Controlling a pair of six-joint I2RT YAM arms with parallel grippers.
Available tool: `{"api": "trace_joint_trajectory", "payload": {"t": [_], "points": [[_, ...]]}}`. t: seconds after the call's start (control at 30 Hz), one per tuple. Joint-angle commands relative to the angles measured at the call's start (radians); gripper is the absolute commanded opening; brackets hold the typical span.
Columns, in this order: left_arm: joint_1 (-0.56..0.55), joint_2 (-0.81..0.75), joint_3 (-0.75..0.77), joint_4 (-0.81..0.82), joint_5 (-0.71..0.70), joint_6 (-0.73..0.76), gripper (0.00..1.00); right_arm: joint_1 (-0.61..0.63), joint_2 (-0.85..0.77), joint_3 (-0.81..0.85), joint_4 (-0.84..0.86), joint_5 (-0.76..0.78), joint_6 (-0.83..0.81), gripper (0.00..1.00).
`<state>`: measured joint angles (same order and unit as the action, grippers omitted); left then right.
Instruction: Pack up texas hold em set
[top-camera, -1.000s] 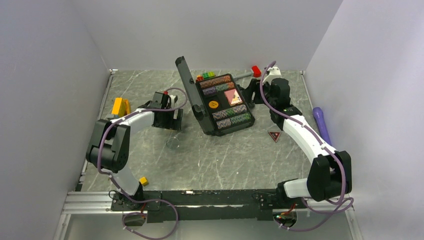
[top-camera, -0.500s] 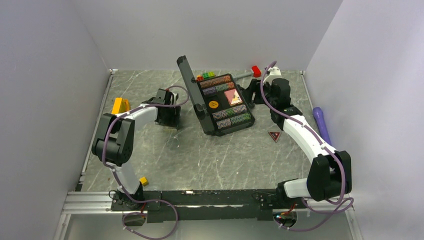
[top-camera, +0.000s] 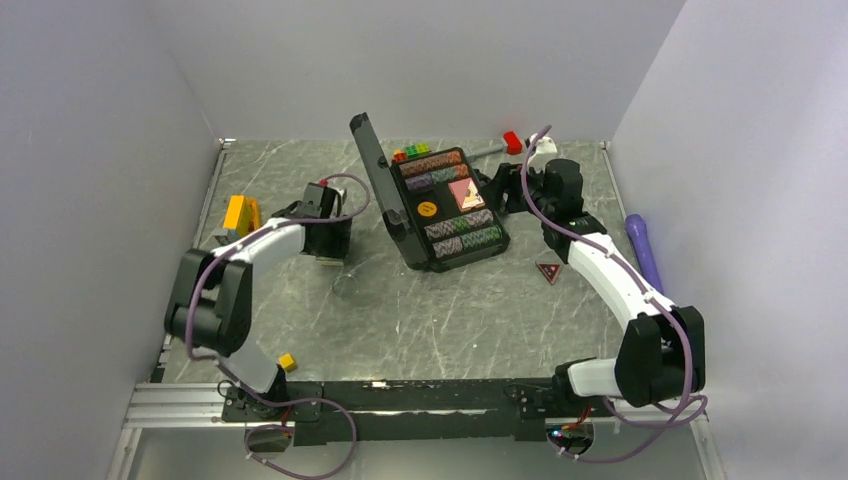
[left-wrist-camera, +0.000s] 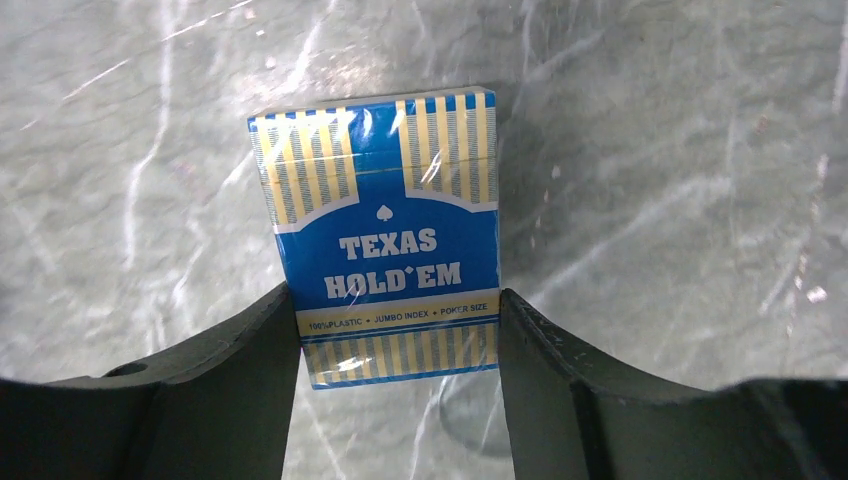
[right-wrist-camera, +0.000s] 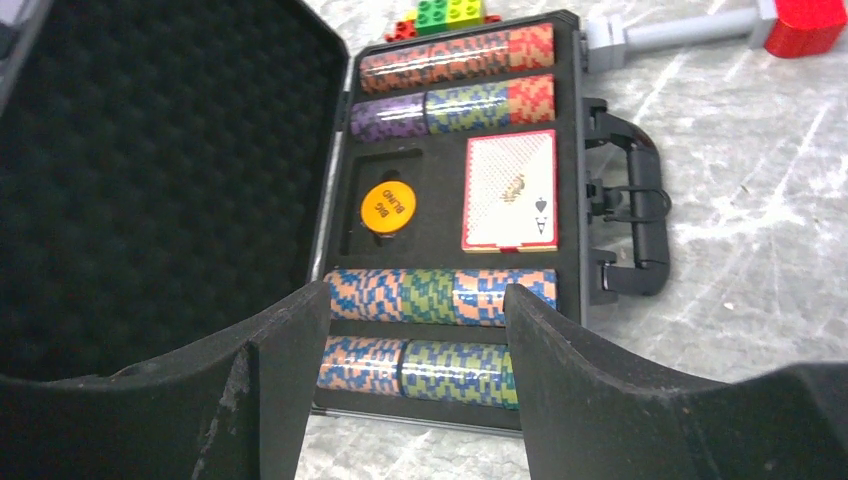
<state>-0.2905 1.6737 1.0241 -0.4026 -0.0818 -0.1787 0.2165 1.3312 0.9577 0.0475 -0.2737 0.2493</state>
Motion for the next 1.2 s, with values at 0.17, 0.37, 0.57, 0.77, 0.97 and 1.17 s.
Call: {"api": "trace_joint_trajectory", "payload": {"t": [0.17,0.37,0.57,0.77,0.97,1.17], "points": [[-0.008,-0.464,-0.126,0.054,-0.105,0.017,0.0,-0.004,-0.085,0.019,0.024,-0.156,0.016,0.69],[-0.091,-0.759,-0.235,0.169,-0.106,0.223,0.0,-0.003,-0.125,0.094,-0.078,-0.231,0.086,0.68],[-0.179,-0.969,-0.306,0.235,0.09,0.351,0.0,0.014,-0.131,0.158,-0.148,-0.397,0.186,0.72],[-0.316,-1.08,-0.285,0.165,0.211,0.381,0.0,0.109,-0.119,0.235,-0.283,-0.438,0.169,0.73],[-0.529,-1.025,-0.185,0.062,0.206,0.391,0.0,0.262,-0.066,0.318,-0.345,-0.479,0.169,0.68],[-0.719,-0.915,-0.099,0.037,0.097,0.458,0.0,0.343,-0.023,0.336,-0.36,-0.576,0.198,0.62]]}}
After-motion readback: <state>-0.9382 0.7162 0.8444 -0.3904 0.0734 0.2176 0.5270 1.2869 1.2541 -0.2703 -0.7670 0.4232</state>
